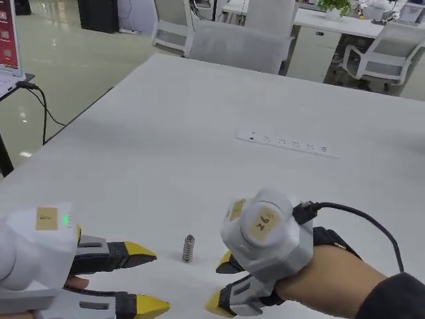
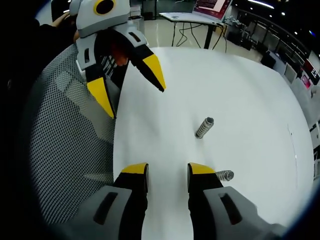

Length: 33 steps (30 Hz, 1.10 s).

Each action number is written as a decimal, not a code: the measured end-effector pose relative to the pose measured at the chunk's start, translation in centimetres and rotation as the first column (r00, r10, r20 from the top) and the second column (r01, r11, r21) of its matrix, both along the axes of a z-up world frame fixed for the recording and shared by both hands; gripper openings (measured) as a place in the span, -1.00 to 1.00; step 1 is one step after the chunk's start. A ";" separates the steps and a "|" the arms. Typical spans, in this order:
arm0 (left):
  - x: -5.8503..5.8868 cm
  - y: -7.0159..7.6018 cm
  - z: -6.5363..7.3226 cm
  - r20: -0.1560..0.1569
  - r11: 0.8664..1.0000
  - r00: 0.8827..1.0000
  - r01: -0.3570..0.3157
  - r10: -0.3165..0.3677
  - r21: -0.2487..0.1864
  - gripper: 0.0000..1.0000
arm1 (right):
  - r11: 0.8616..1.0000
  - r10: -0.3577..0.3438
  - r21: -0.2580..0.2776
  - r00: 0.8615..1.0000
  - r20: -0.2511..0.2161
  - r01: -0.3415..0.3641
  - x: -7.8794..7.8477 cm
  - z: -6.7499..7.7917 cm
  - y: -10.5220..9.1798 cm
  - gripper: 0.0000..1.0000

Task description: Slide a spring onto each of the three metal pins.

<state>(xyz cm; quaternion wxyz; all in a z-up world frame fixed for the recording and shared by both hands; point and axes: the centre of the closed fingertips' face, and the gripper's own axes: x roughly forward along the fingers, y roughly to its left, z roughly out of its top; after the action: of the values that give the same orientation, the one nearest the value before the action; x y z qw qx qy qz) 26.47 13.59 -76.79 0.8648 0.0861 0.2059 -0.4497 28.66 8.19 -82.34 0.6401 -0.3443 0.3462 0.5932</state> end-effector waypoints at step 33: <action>-0.5 -0.4 -0.2 -0.005 1.000 1.000 0.029 -0.029 0.009 -0.32 | 0.951 -0.246 0.199 0.969 0.017 0.238 0.1 0.4 -3.7 -0.43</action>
<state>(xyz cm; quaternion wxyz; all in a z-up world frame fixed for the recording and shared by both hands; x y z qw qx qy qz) 26.02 13.22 -76.96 0.8573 0.0918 0.2090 -0.4614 28.79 4.48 -81.95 0.7456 -0.2469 0.3128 0.5341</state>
